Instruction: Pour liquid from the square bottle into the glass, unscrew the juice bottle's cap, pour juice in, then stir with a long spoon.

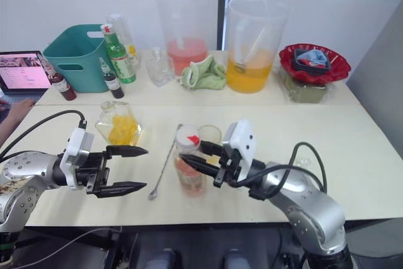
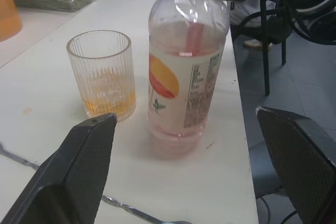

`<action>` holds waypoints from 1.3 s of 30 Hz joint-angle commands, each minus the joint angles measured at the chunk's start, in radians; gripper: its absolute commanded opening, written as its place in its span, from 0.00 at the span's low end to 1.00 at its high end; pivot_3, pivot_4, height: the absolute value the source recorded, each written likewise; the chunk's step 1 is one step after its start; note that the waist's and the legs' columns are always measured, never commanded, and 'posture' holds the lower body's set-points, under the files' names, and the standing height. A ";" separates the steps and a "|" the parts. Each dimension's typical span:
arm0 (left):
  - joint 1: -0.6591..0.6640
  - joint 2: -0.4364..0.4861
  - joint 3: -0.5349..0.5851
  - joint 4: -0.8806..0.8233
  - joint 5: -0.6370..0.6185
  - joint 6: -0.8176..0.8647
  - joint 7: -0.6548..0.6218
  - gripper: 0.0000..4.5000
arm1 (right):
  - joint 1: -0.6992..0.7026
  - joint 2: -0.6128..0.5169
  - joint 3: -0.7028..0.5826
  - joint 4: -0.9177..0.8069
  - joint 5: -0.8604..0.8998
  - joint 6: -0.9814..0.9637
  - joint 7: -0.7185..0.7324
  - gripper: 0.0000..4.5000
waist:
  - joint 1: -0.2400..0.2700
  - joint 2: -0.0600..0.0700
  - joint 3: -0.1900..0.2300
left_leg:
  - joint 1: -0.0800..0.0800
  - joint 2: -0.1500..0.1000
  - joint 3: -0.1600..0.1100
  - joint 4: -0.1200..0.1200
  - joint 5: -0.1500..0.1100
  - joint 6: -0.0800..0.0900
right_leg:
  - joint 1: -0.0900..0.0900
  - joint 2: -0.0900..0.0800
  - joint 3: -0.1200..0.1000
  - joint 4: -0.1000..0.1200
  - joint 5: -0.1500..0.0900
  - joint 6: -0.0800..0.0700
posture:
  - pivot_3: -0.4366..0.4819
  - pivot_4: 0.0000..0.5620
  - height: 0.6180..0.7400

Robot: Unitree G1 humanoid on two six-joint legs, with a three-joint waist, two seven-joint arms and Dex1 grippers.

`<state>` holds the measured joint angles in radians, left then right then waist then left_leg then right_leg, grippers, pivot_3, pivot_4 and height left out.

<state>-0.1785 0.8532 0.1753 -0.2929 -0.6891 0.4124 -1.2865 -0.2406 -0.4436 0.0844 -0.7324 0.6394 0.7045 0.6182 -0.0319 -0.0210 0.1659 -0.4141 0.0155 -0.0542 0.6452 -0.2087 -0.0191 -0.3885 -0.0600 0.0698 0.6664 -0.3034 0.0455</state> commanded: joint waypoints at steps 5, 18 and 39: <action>-0.035 -0.002 0.000 -0.004 -0.009 -0.011 -0.016 1.00 | 0.061 -0.025 0.052 0.113 -0.083 -0.191 0.117 0.22 | -0.006 0.000 0.000 | 0.001 0.000 0.001 0.000 0.000 0.000 | 0.001 0.000 0.000 0.000 0.000 0.000 | 0.48 0.27 1.00; -0.042 -0.009 -0.005 -0.036 -0.021 0.012 0.009 1.00 | -0.029 -0.115 0.031 0.244 -0.035 -0.239 0.254 0.44 | 0.008 0.000 0.000 | 0.006 0.000 0.001 0.000 0.000 0.000 | 0.005 0.000 0.001 -0.001 0.000 0.000 | 0.48 0.27 1.00; -0.202 -0.120 -0.118 -0.224 -0.199 0.315 0.304 1.00 | -0.015 -0.389 -0.300 0.229 0.306 0.002 0.369 0.99 | 0.017 -0.001 0.000 | 0.001 0.000 0.001 0.002 0.000 0.000 | 0.003 0.001 0.001 -0.001 0.000 0.000 | 0.48 0.27 1.00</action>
<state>-0.3504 0.7410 0.0745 -0.4894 -0.8830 0.7212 -1.0060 -0.2336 -0.8165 -0.1816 -0.4975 0.9219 0.7004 0.9718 -0.0148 -0.0225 0.1663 -0.4131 0.0155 -0.0536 0.6471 -0.2086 -0.0190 -0.3858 -0.0594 0.0705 0.6652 -0.3035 0.0456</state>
